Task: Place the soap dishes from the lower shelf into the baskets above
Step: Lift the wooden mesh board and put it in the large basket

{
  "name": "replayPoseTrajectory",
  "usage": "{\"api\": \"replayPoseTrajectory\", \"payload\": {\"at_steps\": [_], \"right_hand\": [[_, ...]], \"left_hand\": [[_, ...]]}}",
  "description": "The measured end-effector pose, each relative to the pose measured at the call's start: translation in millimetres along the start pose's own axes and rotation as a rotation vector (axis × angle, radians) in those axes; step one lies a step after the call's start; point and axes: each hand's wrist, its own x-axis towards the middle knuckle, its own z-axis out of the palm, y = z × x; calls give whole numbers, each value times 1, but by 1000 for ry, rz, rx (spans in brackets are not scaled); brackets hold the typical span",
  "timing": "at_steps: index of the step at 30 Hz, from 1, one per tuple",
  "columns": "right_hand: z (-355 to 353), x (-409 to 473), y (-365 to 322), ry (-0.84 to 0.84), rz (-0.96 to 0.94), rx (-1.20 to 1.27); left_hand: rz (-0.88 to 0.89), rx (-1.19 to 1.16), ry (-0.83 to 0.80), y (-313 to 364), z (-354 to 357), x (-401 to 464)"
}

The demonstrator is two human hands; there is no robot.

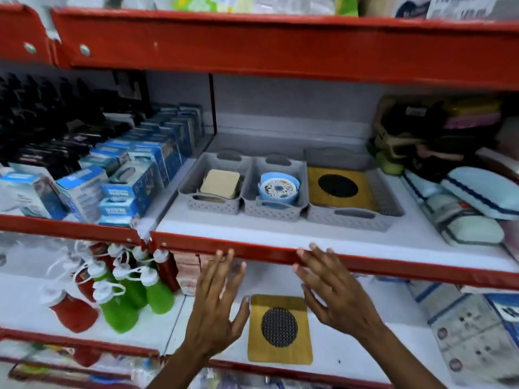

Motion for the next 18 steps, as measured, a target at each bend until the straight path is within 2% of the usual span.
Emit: {"api": "replayPoseTrajectory", "payload": {"at_steps": [2,4,7,9,11,15,18], "right_hand": [[16,-35,-8,-86,-12,23],[38,-66,-14,-207,137,78],[75,-99,-21,-386,684,216],[99,-113,-21,-500,988,269],[118,-121,-19,-576,1177,308],[138,-124,-18,-688,1287,324],[145,-129,-13,-635,1365,361]], "left_hand": [[-75,-111,-87,2,24,-29],[-282,-196,-284,5,51,-48],[-615,-298,-584,6,86,-56],[-736,-324,-677,8,100,-52],[-792,-293,-764,9,111,-47],[-817,-253,-809,9,122,-44],[-890,-262,-749,3,126,-45]]}}
